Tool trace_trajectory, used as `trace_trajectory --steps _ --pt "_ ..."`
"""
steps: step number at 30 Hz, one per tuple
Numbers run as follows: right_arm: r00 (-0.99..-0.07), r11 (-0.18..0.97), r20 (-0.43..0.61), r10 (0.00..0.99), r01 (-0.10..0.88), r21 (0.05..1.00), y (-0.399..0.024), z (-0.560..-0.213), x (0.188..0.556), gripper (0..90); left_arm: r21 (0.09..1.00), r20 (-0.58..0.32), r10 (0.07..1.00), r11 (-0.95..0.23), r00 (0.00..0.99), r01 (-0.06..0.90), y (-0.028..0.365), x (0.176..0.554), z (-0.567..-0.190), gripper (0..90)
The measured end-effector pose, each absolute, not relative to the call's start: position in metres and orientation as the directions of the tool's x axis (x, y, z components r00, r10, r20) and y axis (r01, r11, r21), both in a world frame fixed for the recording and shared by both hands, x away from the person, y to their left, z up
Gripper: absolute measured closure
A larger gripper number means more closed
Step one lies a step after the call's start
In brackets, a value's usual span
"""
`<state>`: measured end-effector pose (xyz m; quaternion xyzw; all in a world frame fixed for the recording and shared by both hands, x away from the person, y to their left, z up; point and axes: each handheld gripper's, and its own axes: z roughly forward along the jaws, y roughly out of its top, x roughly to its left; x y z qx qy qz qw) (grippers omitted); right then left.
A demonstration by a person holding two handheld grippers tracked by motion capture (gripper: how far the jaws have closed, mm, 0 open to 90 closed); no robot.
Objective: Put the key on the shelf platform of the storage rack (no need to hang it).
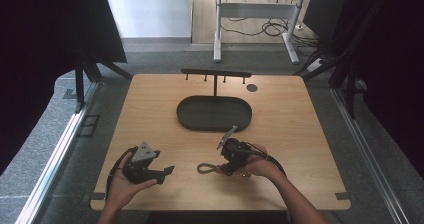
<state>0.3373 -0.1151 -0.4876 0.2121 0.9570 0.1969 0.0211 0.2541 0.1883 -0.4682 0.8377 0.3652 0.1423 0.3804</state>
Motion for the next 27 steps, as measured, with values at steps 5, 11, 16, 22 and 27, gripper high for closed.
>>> trace_trajectory --steps 5,11,16,22,27 --pt "-0.917 0.843 0.042 0.398 0.383 0.379 -0.111 -0.49 0.337 52.5 0.743 -0.04 0.72 -0.442 0.693 0.502 0.189 0.254 -0.468 26.0" --pt "-0.921 0.851 0.048 0.386 0.376 0.368 -0.106 -0.492 0.337 54.1 0.743 -0.04 0.72 -0.442 0.693 0.502 0.189 0.254 -0.468 26.0" --pt "-0.925 0.863 0.048 0.376 0.368 0.347 -0.103 -0.495 0.336 55.2 0.744 -0.039 0.72 -0.442 0.693 0.501 0.189 0.254 -0.468 26.0" --pt "-0.928 0.871 0.04 0.37 0.361 0.332 -0.1 -0.499 0.335 57.0 0.744 -0.04 0.72 -0.442 0.693 0.501 0.19 0.254 -0.468 26.0" --pt "-0.931 0.881 0.034 0.365 0.357 0.311 -0.098 -0.503 0.334 58.2 0.746 -0.038 0.72 -0.441 0.693 0.499 0.19 0.254 -0.467 26.0"
